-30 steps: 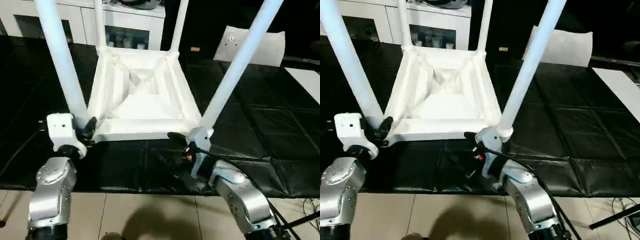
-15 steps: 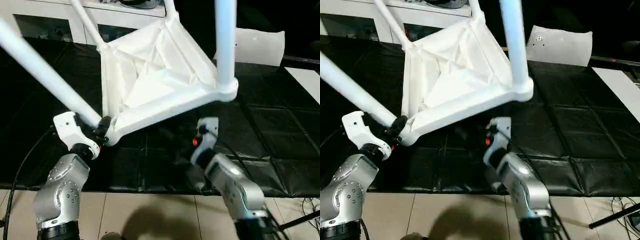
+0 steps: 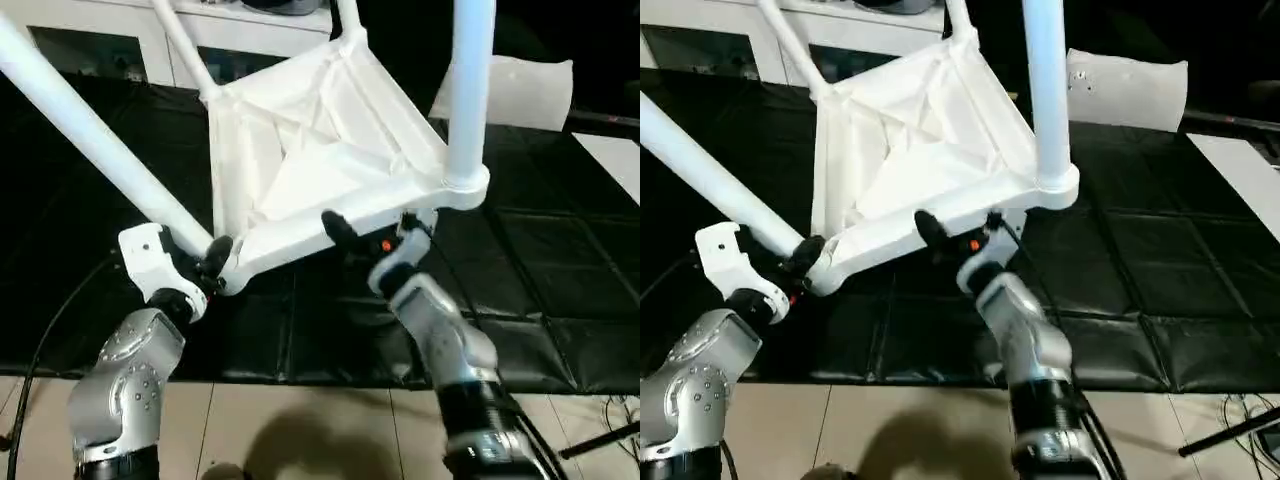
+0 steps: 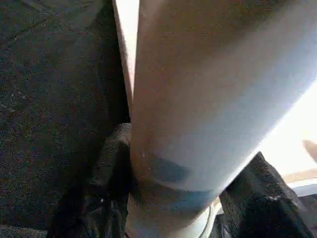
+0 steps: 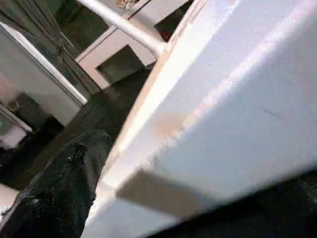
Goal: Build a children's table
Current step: Flip table
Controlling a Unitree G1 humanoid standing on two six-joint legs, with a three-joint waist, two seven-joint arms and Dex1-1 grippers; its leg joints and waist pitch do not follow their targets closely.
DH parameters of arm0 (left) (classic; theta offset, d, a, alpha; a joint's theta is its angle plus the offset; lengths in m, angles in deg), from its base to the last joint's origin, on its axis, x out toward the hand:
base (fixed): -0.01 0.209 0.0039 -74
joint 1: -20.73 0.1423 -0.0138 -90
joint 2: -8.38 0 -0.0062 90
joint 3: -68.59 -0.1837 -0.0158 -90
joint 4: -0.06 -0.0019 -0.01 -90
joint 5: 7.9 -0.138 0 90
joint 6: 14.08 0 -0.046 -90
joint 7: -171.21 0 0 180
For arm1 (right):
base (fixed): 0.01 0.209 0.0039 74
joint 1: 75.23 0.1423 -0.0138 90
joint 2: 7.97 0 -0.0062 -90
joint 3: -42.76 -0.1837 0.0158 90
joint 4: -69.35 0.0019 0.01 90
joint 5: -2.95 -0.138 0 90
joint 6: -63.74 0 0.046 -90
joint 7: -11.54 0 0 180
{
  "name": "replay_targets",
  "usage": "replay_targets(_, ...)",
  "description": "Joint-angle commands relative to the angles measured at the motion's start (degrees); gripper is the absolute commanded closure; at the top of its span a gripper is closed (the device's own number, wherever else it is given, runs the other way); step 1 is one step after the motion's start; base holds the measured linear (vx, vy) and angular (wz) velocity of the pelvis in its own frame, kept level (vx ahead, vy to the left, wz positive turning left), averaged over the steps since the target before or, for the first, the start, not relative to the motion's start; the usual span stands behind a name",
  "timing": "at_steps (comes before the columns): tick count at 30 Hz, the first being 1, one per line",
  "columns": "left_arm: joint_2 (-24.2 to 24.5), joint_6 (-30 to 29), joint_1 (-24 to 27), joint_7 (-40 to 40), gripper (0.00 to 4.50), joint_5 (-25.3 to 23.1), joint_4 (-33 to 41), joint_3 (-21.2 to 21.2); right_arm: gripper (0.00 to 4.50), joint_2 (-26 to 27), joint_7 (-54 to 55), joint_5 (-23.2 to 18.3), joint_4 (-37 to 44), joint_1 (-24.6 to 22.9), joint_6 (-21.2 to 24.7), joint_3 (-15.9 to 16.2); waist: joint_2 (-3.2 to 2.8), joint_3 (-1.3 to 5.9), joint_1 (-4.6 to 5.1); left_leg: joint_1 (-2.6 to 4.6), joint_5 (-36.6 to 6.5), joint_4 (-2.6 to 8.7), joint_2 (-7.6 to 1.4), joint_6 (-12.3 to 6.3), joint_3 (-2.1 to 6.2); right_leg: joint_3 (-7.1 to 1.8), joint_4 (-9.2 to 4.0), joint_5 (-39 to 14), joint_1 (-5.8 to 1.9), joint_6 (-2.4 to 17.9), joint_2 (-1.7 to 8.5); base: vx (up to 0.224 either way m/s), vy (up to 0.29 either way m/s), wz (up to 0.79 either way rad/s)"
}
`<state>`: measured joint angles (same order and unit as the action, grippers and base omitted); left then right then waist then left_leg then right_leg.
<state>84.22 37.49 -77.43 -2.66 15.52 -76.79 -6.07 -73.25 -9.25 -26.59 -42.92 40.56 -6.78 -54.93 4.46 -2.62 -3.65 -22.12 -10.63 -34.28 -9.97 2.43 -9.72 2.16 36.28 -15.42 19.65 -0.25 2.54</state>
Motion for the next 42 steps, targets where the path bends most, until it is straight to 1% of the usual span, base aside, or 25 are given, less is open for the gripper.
replay_targets(1, -1.79, -2.50, 0.73, 2.39, 2.41, 4.22, -0.50, -2.50, 0.00, 0.71, 0.35, -1.49, -2.90, 2.05, -1.13, -1.78, -0.64, 2.88, 0.17, 1.74, -2.70, 4.20, -3.84, 0.52, 1.17, -2.68, -3.42, 9.18, -1.10, 8.90, 5.33, 0.000, 0.000, 0.00)
replay_targets(3, -1.61, -2.92, 1.10, 2.90, 2.41, 4.26, -0.13, -3.12, 0.00, 2.08, 0.11, -2.79, -6.35, 4.62, -2.23, -3.35, -0.69, 2.96, 0.11, 1.71, -2.72, 4.13, -3.82, 0.24, 1.08, -2.68, -3.36, 9.63, -1.18, 9.16, 5.47, 0.000, 0.000, 0.00)
replay_targets(5, -1.50, -3.05, 1.26, 3.19, 2.41, 4.21, 0.05, -3.42, 0.00, 2.60, 0.03, -3.07, -8.29, 5.96, -3.32, -4.13, -0.54, 3.03, 0.10, 1.63, -2.55, 4.11, -3.80, 0.20, 1.04, -2.59, -3.29, 9.69, -1.24, 9.25, 5.50, 0.000, 0.000, 0.00)
replay_targets(6, -1.34, -3.15, 1.34, 3.51, 2.41, 4.15, 0.20, -3.74, 0.00, 3.01, -0.14, -3.51, -9.65, 6.89, -3.97, -4.80, -0.59, 3.00, 0.07, 1.71, -2.86, 4.06, -3.82, 0.19, 0.95, -2.63, -3.33, 9.36, -1.12, 9.24, 5.47, 0.000, 0.000, 0.00)
replay_targets(8, -1.18, -3.34, 1.49, 3.79, 2.41, 3.96, 0.58, -4.24, 0.30, 3.70, -0.34, -4.40, -11.97, 8.43, -4.96, -5.99, -0.54, 2.97, 0.15, 1.61, -3.10, 4.16, -3.78, 0.11, 1.02, -2.56, -3.39, 8.41, -1.18, 9.22, 5.45, 0.000, 0.000, 0.00)
replay_targets(9, -1.18, -3.34, 1.49, 3.79, 2.41, 3.96, 0.58, -4.24, 0.30, 3.70, -0.34, -4.40, -11.97, 8.43, -4.96, -5.99, -0.57, 2.98, 0.14, 1.63, -2.91, 4.11, -3.80, -0.03, 1.00, -2.58, -3.38, 8.57, -1.18, 9.29, 5.47, 0.000, 0.000, 0.00)
replay_targets(10, -1.00, -3.56, 1.52, 3.98, 2.41, 3.81, 0.86, -4.56, 0.37, 4.34, -0.64, -5.88, -13.95, 9.84, -5.72, -7.43, -0.27, 3.00, 0.18, 1.60, -2.96, 4.10, -3.83, -0.17, 0.96, -2.59, -3.37, 8.62, -1.19, 9.34, 5.47, 0.000, 0.000, 0.00)
replay_targets(11, -0.94, -3.61, 1.53, 4.04, 2.41, 3.78, 0.92, -4.61, 0.43, 4.48, -0.83, -6.23, -14.55, 10.24, -5.99, -7.75, -0.41, 3.01, 0.13, 1.58, -2.92, 4.09, -3.80, -0.38, 0.99, -2.56, -3.33, 8.44, -1.19, 9.46, 5.46, 0.000, 0.000, 0.00)
replay_targets(14, -0.70, -3.72, 1.59, 4.22, 2.41, 3.50, 1.10, -4.76, 0.76, 4.69, -1.98, -7.26, -16.13, 11.05, -6.25, -8.04, -0.41, 3.02, 0.16, 1.54, -2.49, 4.03, -3.77, -0.81, 0.94, -2.56, -3.35, 8.56, -1.17, 9.66, 5.46, 0.000, 0.000, 0.00)
replay_targets(16, -0.62, -3.72, 1.52, 4.28, 2.41, 3.30, 1.13, -4.88, 0.81, 4.80, -2.70, -7.60, -16.86, 11.36, -6.53, -8.28, -0.39, 3.05, 0.20, 1.54, -2.25, 4.01, -3.78, -1.06, 0.93, -2.53, -3.32, 8.69, -1.16, 9.87, 5.43, 0.000, 0.000, 0.00)
replay_targets(17, -0.49, -3.61, 1.40, 4.37, 2.41, 3.04, 1.00, -5.07, 1.10, 4.94, -3.33, -7.90, -17.50, 11.58, -6.73, -8.48, -0.53, 3.06, 0.18, 1.51, -2.29, 3.99, -3.78, -1.08, 0.92, -2.55, -3.34, 8.56, -1.19, 10.11, 5.52, 0.000, 0.000, 0.00)
replay_targets(18, -0.38, -3.54, 1.35, 4.38, 2.41, 2.94, 0.90, -5.25, 1.10, 4.95, -4.01, -8.15, -17.89, 11.71, -6.96, -8.50, -0.46, 3.01, 0.21, 1.51, -2.40, 4.03, -3.81, -1.07, 0.90, -2.55, -3.38, 8.35, -1.15, 10.21, 5.48, 0.000, 0.000, 0.00)
replay_targets(19, -0.18, -3.50, 1.27, 4.50, 2.41, 2.85, 0.76, -5.41, 1.16, 4.95, -4.32, -8.32, -18.25, 11.86, -7.09, -8.55, -0.64, 3.07, 0.13, 1.57, -2.37, 4.00, -3.84, -1.05, 0.94, -2.54, -3.32, 8.39, -1.16, 10.28, 5.53, 0.000, 0.000, 0.00)
replay_targets(20, 0.00, -3.45, 1.17, 4.62, 2.41, 2.75, 0.64, -5.57, 1.30, 4.95, -4.55, -8.42, -18.56, 12.01, -7.23, -8.58, -0.61, 3.05, 0.16, 1.57, -2.47, 4.02, -3.83, -1.14, 0.93, -2.54, -3.35, 8.37, -1.14, 10.39, 5.49, 0.000, 0.000, 0.00)
replay_targets(21, 0.20, -3.44, 1.06, 4.72, 2.41, 2.70, 0.55, -5.73, 1.30, 4.92, -4.86, -8.89, -19.02, 12.28, -7.40, -8.70, -0.71, 3.13, 0.13, 1.57, -2.02, 3.95, -3.82, -1.21, 0.92, -2.56, -3.27, 8.98, -1.18, 10.55, 5.52, 0.000, 0.000, 0.00)
replay_targets(22, 0.31, -3.43, 0.99, 4.78, 2.41, 2.68, 0.50, -5.81, 1.54, 4.91, -5.04, -9.16, -19.26, 12.42, -7.49, -8.78, -0.66, 3.17, 0.16, 1.63, -1.98, 3.93, -3.84, -1.28, 0.92, -2.53, -3.24, 9.23, -1.13, 10.70, 5.50, 0.000, 0.000, 0.00)
replay_targets(23, 0.51, -3.43, 0.89, 4.86, 2.41, 2.66, 0.45, -5.97, 1.60, 4.92, -5.52, -9.86, -19.69, 12.72, -7.53, -9.09, -0.63, 3.13, 0.17, 1.52, -1.93, 3.94, -3.82, -1.41, 0.90, -2.54, -3.24, 9.34, -1.20, 10.90, 5.52, 0.000, 0.000, 0.00)
replay_targets(25, 0.63, -3.39, 0.81, 4.88, 2.41, 2.65, 0.35, -6.00, 1.65, 4.74, -6.21, -9.84, -20.19, 13.03, -7.79, -8.97, -0.70, 3.11, 0.12, 1.62, -2.22, 3.98, -3.89, -1.36, 0.90, -2.54, -3.28, 9.01, -1.14, 11.06, 5.56, 0.000, 0.000, 0.00)
replay_targets(26, 0.68, -3.36, 0.72, 4.89, 2.41, 2.64, 0.24, -5.98, 1.79, 4.59, -6.84, -9.75, -20.62, 13.30, -8.11, -8.88, -0.70, 3.13, 0.16, 1.60, -2.27, 3.98, -3.90, -1.29, 0.91, -2.50, -3.27, 8.88, -1.15, 11.17, 5.52, 0.000, 0.000, 0.00)
replay_targets(33, 1.70, -3.05, 0.82, 5.20, 2.41, 2.32, 0.27, -6.74, 1.96, 4.14, -8.06, -9.57, -22.28, 14.09, -8.99, -8.50, -0.72, 3.14, 0.18, 1.57, -2.68, 3.98, -3.85, -1.07, 0.85, -2.52, -3.32, 7.69, -1.10, 11.44, 5.58, 0.000, 0.000, 0.00)
replay_targets(35, 2.23, -2.38, 0.96, 6.24, 2.41, 2.32, 0.51, -7.44, 2.04, 4.07, -8.45, -9.75, -22.43, 14.19, -9.38, -8.39, -0.80, 3.18, 0.14, 1.53, -1.91, 3.91, -3.81, -1.17, 0.85, -2.51, -3.22, 8.52, -1.10, 11.48, 5.54, 0.000, 0.000, 0.00)
replay_targets(37, 2.82, -1.75, 1.00, 7.22, 2.41, 2.30, 1.18, -7.77, 2.04, 4.00, -8.59, -9.76, -22.32, 14.29, -9.75, -8.29, -0.66, 3.34, 0.16, 1.57, -0.65, 3.78, -3.79, -1.69, 0.86, -2.45, -2.99, 10.38, -1.11, 11.43, 5.38, 0.000, 0.000, 0.00)
replay_targets(38, 3.10, -1.89, 0.96, 7.39, 1.71, 2.36, 1.51, -7.68, 2.18, 3.89, -8.67, -9.60, -22.25, 14.35, -10.08, -8.17, -0.74, 3.36, 0.15, 1.53, 0.13, 3.72, -3.76, -2.10, 0.84, -2.45, -2.88, 11.50, -1.09, 11.60, 5.38, 0.000, 0.000, 0.00)
replay_targets(41, 3.84, -2.65, 1.07, 8.53, 1.71, 3.34, 2.12, -7.40, 2.22, 3.50, -8.83, -9.06, -22.26, 14.49, -10.80, -7.77, -0.75, 3.44, 0.04, 1.47, 1.07, 3.60, -3.73, -2.56, 0.73, -2.42, -2.73, 13.04, -1.11, 12.30, 5.41, 0.000, 0.000, 0.00)
replay_targets(42, 4.62, -2.65, 1.80, 9.47, 1.43, 3.73, 3.00, -7.34, 2.25, 2.97, -8.68, -8.74, -22.02, 14.51, -11.67, -7.85, -0.77, 3.45, 0.07, 1.47, 1.05, 3.61, -3.73, -2.58, 0.75, -2.40, -2.69, 13.18, -1.13, 12.36, 5.35, 0.000, 0.000, 0.00)
